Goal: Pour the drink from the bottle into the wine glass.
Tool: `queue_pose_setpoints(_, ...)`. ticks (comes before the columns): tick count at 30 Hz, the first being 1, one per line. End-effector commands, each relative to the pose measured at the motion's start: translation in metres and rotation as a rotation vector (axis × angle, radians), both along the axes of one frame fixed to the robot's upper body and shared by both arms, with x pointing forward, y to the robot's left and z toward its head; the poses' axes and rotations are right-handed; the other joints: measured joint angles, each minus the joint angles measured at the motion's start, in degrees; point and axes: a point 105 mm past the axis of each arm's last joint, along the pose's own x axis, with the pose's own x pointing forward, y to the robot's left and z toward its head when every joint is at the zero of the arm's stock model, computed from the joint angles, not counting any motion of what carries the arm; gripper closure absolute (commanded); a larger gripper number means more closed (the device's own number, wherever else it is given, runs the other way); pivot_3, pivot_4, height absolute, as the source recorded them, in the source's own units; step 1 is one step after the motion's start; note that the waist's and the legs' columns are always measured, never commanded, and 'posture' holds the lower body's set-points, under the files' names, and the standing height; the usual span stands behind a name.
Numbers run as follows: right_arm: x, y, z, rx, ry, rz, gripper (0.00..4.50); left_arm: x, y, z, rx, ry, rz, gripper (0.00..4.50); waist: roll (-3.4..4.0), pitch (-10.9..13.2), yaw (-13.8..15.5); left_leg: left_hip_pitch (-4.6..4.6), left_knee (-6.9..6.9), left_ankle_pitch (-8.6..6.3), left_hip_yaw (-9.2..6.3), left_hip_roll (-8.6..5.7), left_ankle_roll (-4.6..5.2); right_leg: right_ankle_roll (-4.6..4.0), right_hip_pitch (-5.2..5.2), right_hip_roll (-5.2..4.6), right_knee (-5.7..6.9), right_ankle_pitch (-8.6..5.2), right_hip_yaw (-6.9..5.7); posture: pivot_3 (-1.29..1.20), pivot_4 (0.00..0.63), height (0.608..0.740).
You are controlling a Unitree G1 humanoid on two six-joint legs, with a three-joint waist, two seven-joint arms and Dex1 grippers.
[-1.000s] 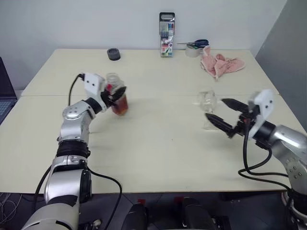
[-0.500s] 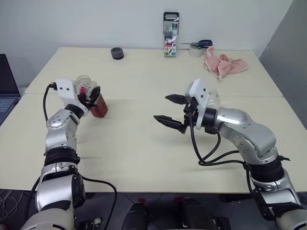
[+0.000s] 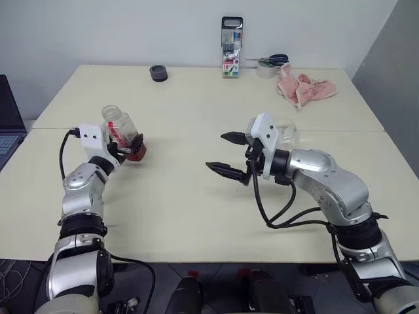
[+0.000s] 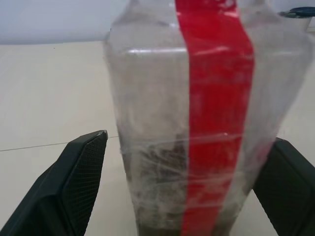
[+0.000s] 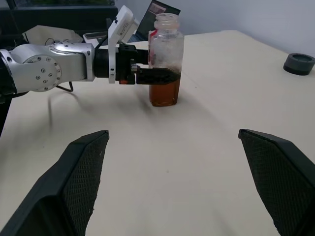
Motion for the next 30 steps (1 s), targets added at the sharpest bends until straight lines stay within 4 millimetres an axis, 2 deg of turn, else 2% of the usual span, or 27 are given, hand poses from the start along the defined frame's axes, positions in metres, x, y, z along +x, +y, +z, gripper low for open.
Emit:
queue_pose_setpoints(1, -0.006, 0.002, 0.008, 0.001, -0.072, 0.016, 0.0, -0.005, 0.0, 0.005, 0.035, -0.051, 0.01, 0.02, 0.0, 0.0, 0.0, 0.0, 0.0, 0.0, 0.0, 0.0, 0.0, 0.0, 0.0, 0.0, 0.0, 0.0, 0.0, 0.0, 0.15, 0.74)
queue_pose_setpoints(7, -0.003, -0.008, -0.002, -0.039, -0.089, -0.03, 0.0, -0.023, -0.006, -0.013, 0.078, -0.051, 0.012, 0.02, 0.0, 0.0, 0.1, 0.0, -0.02, -0.01, -0.01, 0.01, 0.01, 0.0, -0.01, -0.02, -0.01, 0.0, 0.01, 0.0, 0.15, 0.74)
queue_pose_setpoints(15, -0.003, -0.02, -0.009, -0.054, -0.085, -0.073, 0.0, -0.047, -0.016, -0.025, 0.104, -0.025, -0.012, 0.02, 0.0, 0.0, 0.2, 0.0, -0.02, -0.02, 0.01, 0.02, 0.03, 0.0, 0.0, -0.02, -0.01, 0.0, 0.04, 0.0, 0.15, 0.74)
queue_pose_setpoints(23, -0.012, -0.042, -0.01, -0.004, -0.002, -0.116, 0.0, -0.087, -0.022, -0.033, 0.125, -0.004, -0.046, 0.02, 0.0, 0.0, 0.5, 0.0, -0.05, -0.03, 0.0, 0.07, 0.04, 0.0, 0.01, -0.05, -0.02, 0.0, 0.04, 0.0, 0.15, 0.74)
queue_pose_setpoints(25, -0.009, -0.061, -0.005, 0.06, 0.075, -0.181, 0.0, -0.099, -0.042, -0.04, 0.128, 0.046, -0.179, 0.02, 0.0, 0.0, 0.6, 0.01, -0.05, -0.03, -0.01, 0.07, 0.04, 0.0, 0.04, -0.05, -0.02, 0.0, 0.03, 0.0, 0.15, 0.74)
queue_pose_setpoints(28, -0.004, -0.079, -0.001, 0.09, 0.135, -0.256, 0.0, -0.109, -0.06, -0.044, 0.097, 0.101, -0.308, 0.02, 0.02, 0.0, 0.8, 0.04, -0.06, -0.03, 0.04, 0.05, 0.05, 0.0, 0.09, -0.07, -0.04, 0.0, 0.06, 0.0, 0.15, 0.74)
queue_pose_setpoints(30, 0.009, -0.099, 0.003, 0.095, 0.183, -0.362, 0.0, -0.11, -0.077, -0.041, 0.074, 0.121, -0.423, 0.02, 0.02, 0.0, 1.0, 0.06, -0.05, -0.04, 0.05, 0.02, 0.05, 0.0, 0.11, 0.0, -0.04, 0.0, 0.04, 0.0, 0.15, 0.74)
